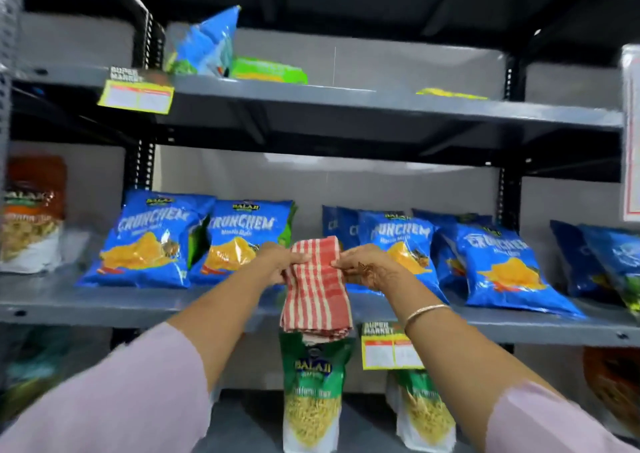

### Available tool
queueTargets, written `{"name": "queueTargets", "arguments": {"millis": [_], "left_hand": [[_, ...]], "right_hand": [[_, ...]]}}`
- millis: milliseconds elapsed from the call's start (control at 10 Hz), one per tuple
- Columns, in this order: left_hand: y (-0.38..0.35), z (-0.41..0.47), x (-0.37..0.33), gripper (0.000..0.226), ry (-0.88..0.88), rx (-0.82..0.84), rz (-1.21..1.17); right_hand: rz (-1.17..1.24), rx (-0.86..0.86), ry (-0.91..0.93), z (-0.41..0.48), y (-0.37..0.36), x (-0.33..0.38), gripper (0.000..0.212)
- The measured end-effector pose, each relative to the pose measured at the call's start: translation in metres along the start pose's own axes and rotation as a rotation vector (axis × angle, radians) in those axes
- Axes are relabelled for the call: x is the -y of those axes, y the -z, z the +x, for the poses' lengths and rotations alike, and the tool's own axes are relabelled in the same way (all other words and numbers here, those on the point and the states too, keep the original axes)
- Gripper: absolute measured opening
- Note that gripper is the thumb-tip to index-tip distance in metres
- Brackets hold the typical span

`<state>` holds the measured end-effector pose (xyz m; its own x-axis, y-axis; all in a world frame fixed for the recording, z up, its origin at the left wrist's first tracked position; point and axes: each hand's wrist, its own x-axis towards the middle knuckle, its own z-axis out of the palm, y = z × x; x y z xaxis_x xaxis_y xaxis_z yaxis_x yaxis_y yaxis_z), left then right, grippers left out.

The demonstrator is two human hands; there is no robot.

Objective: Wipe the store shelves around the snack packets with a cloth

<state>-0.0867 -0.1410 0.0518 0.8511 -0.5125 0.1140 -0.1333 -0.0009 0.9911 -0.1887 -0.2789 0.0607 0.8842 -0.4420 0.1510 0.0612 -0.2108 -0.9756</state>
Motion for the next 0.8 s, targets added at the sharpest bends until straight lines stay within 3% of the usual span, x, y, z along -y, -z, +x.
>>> {"name": "queueTargets", "arguments": {"millis": [100, 200, 300, 400, 500, 600, 700, 800], "left_hand": [[-0.006, 0.102, 0.039, 0.104, -0.050, -0.156, 0.038], [-0.026, 0.082, 0.035, 0.081, -0.041, -0.261, 0.251], [-0.039, 0.059, 0.035, 0.056, -0.044, -0.308, 0.468], [-0.039, 0.060, 0.045, 0.049, -0.021, -0.269, 0.644], [-0.036, 0.067, 0.052, 0.054, 0.014, -0.266, 0.744], [-0.035, 0.061, 0.043, 0.055, -0.082, -0.370, 0.914], [-0.028, 0.049, 0.027, 0.064, -0.434, -0.622, 1.238], [-0.027, 0.046, 0.013, 0.075, -0.745, -0.724, 1.379]], "right_hand": [[0.023, -0.146, -0.063, 0.027, 0.001, -0.017, 0.031], [-0.014, -0.278, -0.089, 0.052, 0.004, -0.035, 0.037], [-0.187, -0.282, -0.077, 0.075, 0.008, -0.053, 0.037], [-0.479, -0.258, 0.000, 0.078, 0.003, -0.062, 0.017], [-0.686, -0.298, 0.136, 0.072, -0.002, -0.061, 0.020], [-0.368, -0.286, 0.284, 0.039, -0.003, -0.024, 0.018], [0.114, -0.123, 0.560, -0.029, -0.001, 0.043, 0.015], [0.380, 0.086, 0.856, -0.127, 0.022, 0.095, 0.021]]}}
